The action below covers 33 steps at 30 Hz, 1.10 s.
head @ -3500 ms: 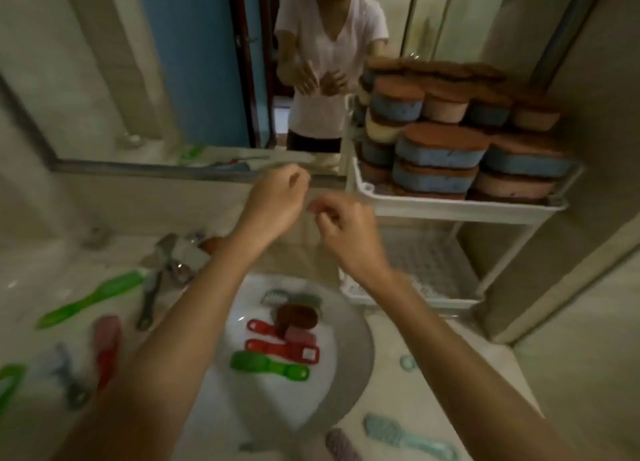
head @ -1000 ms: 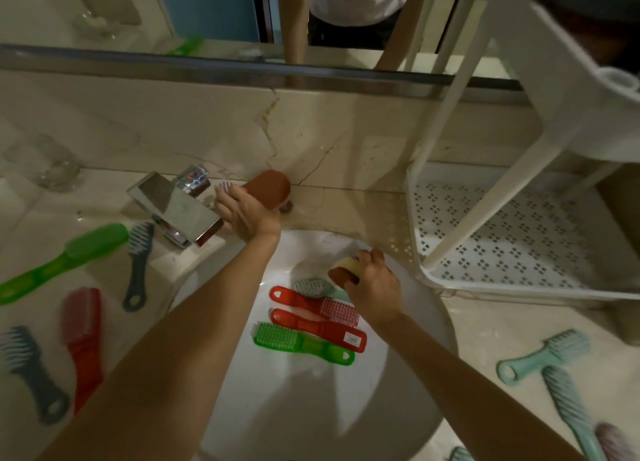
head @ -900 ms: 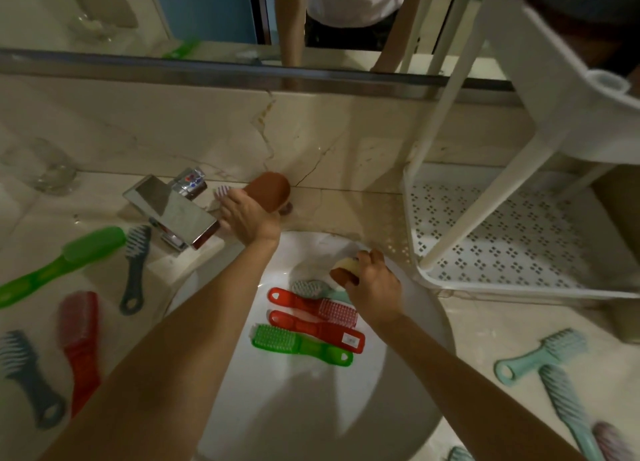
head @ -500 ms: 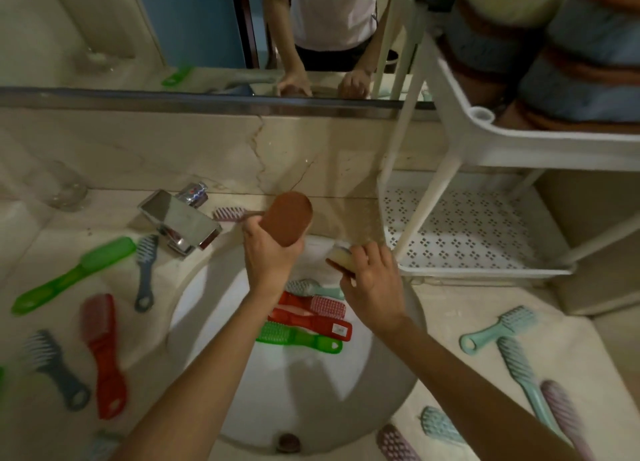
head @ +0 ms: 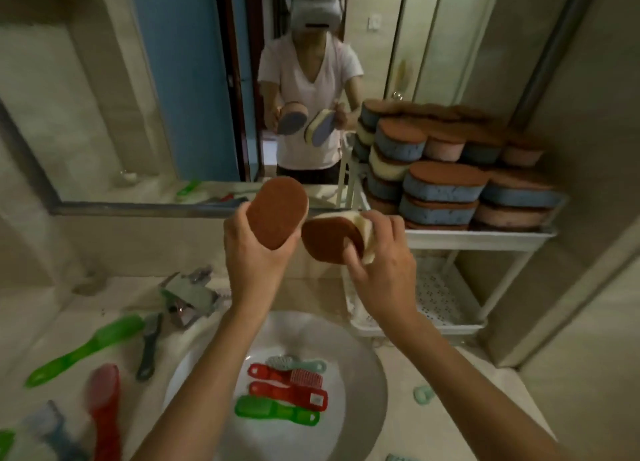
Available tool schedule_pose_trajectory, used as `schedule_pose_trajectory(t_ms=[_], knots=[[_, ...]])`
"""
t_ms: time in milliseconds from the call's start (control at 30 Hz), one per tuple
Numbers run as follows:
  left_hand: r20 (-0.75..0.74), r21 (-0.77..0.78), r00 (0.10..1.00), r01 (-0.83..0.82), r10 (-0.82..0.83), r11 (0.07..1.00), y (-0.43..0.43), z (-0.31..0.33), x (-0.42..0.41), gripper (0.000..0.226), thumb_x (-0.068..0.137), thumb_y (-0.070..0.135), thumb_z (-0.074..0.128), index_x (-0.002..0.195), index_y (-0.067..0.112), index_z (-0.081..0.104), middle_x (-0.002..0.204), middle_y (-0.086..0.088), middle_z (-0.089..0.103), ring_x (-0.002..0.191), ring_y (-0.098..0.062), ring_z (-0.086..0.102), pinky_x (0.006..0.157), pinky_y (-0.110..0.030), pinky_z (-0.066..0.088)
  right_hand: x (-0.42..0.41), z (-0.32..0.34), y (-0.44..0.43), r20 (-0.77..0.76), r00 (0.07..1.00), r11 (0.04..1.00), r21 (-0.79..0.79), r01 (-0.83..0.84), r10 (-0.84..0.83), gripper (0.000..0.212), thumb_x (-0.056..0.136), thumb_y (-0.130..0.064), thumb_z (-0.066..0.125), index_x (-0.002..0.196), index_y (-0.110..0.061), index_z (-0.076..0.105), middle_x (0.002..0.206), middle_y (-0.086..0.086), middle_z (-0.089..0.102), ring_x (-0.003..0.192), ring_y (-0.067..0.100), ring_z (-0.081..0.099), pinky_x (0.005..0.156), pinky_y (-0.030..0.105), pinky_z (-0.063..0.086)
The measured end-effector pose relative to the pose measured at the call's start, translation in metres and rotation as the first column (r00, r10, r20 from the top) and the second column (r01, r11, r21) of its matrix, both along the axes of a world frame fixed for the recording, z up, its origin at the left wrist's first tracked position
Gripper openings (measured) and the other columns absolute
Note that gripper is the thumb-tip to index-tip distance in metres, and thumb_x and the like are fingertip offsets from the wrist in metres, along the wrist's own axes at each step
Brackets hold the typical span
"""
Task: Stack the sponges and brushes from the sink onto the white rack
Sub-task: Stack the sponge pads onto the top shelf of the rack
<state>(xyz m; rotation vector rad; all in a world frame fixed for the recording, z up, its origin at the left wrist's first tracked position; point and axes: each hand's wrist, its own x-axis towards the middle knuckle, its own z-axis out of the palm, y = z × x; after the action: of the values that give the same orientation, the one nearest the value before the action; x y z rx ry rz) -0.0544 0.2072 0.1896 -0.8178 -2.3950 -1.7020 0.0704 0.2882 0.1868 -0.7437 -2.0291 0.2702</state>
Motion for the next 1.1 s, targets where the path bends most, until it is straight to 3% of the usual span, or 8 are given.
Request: schedule_pose_trajectory(t_ms=[133,267,433,533,633,833,933,1100], knots=[[-0.107,-0.013,0.990,0.090,-0.090,0.996,0.020,0.044,0.011,0.074,0.071,0.034,0.076,0.133,0.018,0.038,0.131,-0.009,0.040,0.117,-0.025,0.045,0.087,-0.035,0.043,0.024,0.055,0.018,-0.135,0.990,0.997,-0.058,0.041,-0.049,0.033,0.087,-0.021,0.058,0.120,-0.014,0.056,0.107,0.007,0.049,0.085,0.011,0.045,0.069,0.023,0.037],[-0.197,-0.067,0.955,0.213,-0.222,0.975,0.048,0.081,0.028,0.077,0.072,0.036,0.075,0.136,0.019,0.036,0.133,-0.010,0.034,0.123,-0.026,0.038,0.095,-0.037,0.039,0.063,0.098,0.052,-0.277,0.955,0.980,-0.189,0.058,-0.110,0.031,0.092,-0.020,0.053,0.122,-0.025,0.057,0.105,0.000,0.047,0.092,0.011,0.046,0.079,0.018,0.034],[-0.255,-0.168,0.872,0.385,-0.417,0.907,0.094,0.118,0.058,0.078,0.075,0.039,0.071,0.139,0.022,0.032,0.132,-0.006,0.038,0.124,-0.024,0.040,0.096,-0.034,0.039,0.110,0.127,0.121,-0.412,0.875,0.895,-0.442,0.050,-0.253,0.027,0.090,-0.021,0.051,0.114,-0.023,0.063,0.100,0.002,0.063,0.097,0.018,0.060,0.091,0.043,0.051],[-0.269,-0.258,0.820,0.443,-0.505,0.858,0.121,0.130,0.074,0.077,0.076,0.040,0.071,0.139,0.022,0.031,0.135,-0.007,0.039,0.127,-0.025,0.039,0.098,-0.036,0.039,0.134,0.132,0.164,-0.407,0.853,0.811,-0.585,0.030,-0.325,0.026,0.091,-0.020,0.049,0.111,-0.020,0.065,0.106,0.005,0.064,0.101,0.024,0.059,0.085,0.042,0.053],[-0.280,-0.313,0.788,0.465,-0.548,0.828,0.140,0.136,0.083,0.073,0.075,0.040,0.071,0.136,0.021,0.035,0.135,-0.006,0.039,0.127,-0.024,0.039,0.098,-0.038,0.040,0.148,0.129,0.197,-0.390,0.843,0.717,-0.697,-0.007,-0.371,0.022,0.093,-0.017,0.048,0.109,-0.016,0.063,0.096,0.006,0.060,0.090,0.024,0.056,0.066,0.034,0.049],[-0.219,-0.421,0.773,0.475,-0.595,0.773,0.161,0.134,0.090,0.075,0.074,0.041,0.072,0.137,0.019,0.038,0.132,-0.008,0.041,0.124,-0.025,0.042,0.098,-0.037,0.042,0.149,0.122,0.229,-0.290,0.853,0.688,-0.718,0.106,-0.434,0.027,0.091,-0.021,0.053,0.112,-0.007,0.063,0.098,0.012,0.060,0.095,0.030,0.058,0.089,0.044,0.050],[-0.204,-0.424,0.793,0.457,-0.574,0.782,0.165,0.132,0.091,0.075,0.074,0.041,0.072,0.136,0.018,0.039,0.133,-0.009,0.042,0.124,-0.026,0.043,0.098,-0.038,0.042,0.144,0.121,0.232,-0.197,0.890,0.702,-0.691,0.171,-0.411,0.030,0.093,-0.023,0.048,0.113,-0.004,0.061,0.098,0.012,0.059,0.100,0.033,0.058,0.090,0.044,0.048],[-0.196,-0.450,0.800,0.440,-0.567,0.777,0.171,0.127,0.092,0.074,0.075,0.040,0.072,0.137,0.018,0.039,0.136,-0.009,0.041,0.126,-0.025,0.041,0.098,-0.036,0.040,0.146,0.118,0.230,0.056,0.912,0.756,-0.540,0.370,-0.407,0.037,0.094,-0.020,0.041,0.122,-0.001,0.056,0.119,0.020,0.061,0.111,0.035,0.055,0.090,0.037,0.045]])
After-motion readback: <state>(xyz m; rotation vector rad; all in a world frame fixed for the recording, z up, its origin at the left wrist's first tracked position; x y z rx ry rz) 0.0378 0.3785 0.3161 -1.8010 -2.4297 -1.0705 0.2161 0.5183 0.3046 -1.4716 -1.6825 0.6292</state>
